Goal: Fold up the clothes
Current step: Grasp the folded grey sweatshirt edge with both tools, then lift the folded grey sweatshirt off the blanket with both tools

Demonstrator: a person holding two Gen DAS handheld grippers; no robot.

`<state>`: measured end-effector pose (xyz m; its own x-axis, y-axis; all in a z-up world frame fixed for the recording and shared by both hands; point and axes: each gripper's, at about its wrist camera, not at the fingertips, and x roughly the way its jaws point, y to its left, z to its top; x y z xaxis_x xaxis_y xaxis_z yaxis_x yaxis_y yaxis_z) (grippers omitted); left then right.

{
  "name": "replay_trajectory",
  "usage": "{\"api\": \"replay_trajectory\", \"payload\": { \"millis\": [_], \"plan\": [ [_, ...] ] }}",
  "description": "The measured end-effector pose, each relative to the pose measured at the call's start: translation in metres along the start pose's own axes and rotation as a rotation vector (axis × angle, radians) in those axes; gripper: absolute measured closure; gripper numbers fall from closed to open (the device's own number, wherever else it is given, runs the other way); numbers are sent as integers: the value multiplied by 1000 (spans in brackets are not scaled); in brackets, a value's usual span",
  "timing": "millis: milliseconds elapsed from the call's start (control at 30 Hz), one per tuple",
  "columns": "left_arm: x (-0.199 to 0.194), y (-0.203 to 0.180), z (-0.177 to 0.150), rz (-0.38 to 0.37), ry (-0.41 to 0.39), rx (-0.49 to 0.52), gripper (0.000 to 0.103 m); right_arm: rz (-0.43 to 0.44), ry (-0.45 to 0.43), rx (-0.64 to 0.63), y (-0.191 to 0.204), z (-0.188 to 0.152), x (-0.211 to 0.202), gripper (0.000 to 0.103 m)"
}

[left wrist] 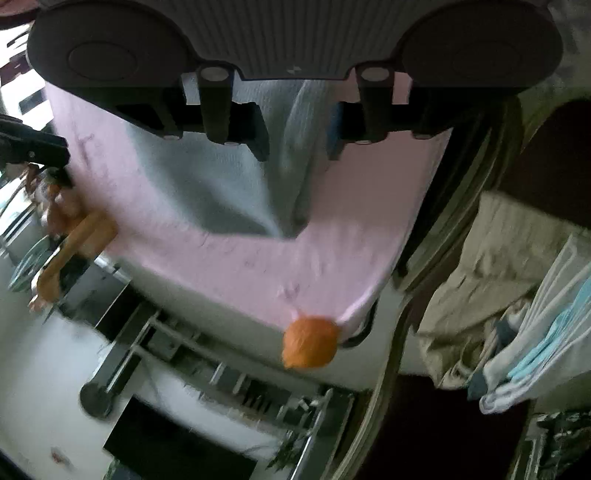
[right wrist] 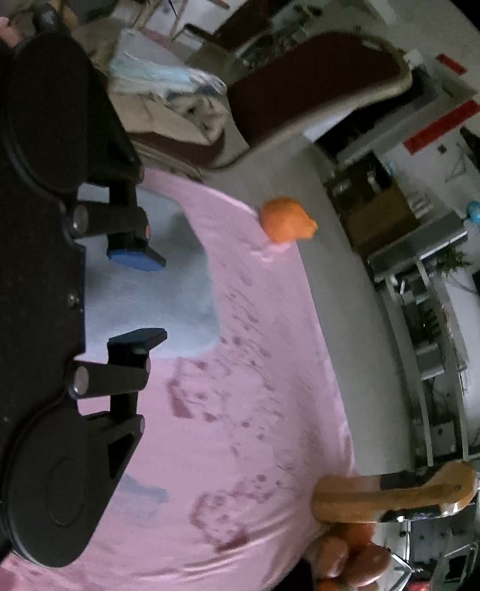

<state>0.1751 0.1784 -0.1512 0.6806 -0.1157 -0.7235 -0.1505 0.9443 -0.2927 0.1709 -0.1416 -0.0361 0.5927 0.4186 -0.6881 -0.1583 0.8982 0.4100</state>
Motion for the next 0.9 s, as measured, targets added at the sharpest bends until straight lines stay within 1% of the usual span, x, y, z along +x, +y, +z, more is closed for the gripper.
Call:
{"api": "replay_trajectory", "payload": {
  "millis": [33,100,167,200,233,267,300,367,400,433,467,500,533,567,600,633,700,800,900],
  "plan": [
    [9,0,-2,16,29,1,80,5,1,3,0,-9,5,80],
    [26,5,-4,32,91,-25,79,18,10,24,-1,-23,21,86],
    [33,11,-4,40,116,-57,76,-15,38,27,-3,-35,43,87],
    [33,14,-4,36,122,-71,73,-49,54,18,-3,-40,54,87],
    [33,16,-3,37,125,-83,67,-71,63,7,-3,-43,61,87],
    [32,18,-3,45,125,-88,65,-84,67,-5,-4,-47,65,87],
    [30,20,-3,53,120,-94,63,-87,72,-8,-3,-48,65,86],
    [18,25,-4,61,90,-118,63,-83,94,3,-1,-41,55,86],
    [9,28,-4,55,65,-131,64,-68,90,7,-1,-38,46,85],
    [-1,31,-6,38,43,-148,55,-46,77,11,-2,-37,35,84],
    [-9,36,-8,19,26,-167,50,-24,65,14,-3,-35,24,81],
    [-14,41,-10,-15,20,-194,41,3,56,12,-4,-33,12,74],
    [-15,46,-13,-58,34,-228,26,25,43,6,-6,-32,0,70],
    [-15,51,-15,-101,55,-262,22,43,27,-1,-7,-30,-13,69],
    [-13,53,-18,-136,82,-289,21,57,11,-2,-9,-28,-23,65],
    [-8,54,-21,-157,113,-306,21,69,-4,-1,-12,-26,-33,59],
    [1,55,-24,-183,170,-329,20,94,-23,22,-19,-24,-45,50],
    [11,52,-28,-207,221,-345,20,118,-24,86,-36,-25,-46,47],
    [20,45,-30,-240,245,-329,19,121,7,152,-51,-29,-32,47]
  ]
}}
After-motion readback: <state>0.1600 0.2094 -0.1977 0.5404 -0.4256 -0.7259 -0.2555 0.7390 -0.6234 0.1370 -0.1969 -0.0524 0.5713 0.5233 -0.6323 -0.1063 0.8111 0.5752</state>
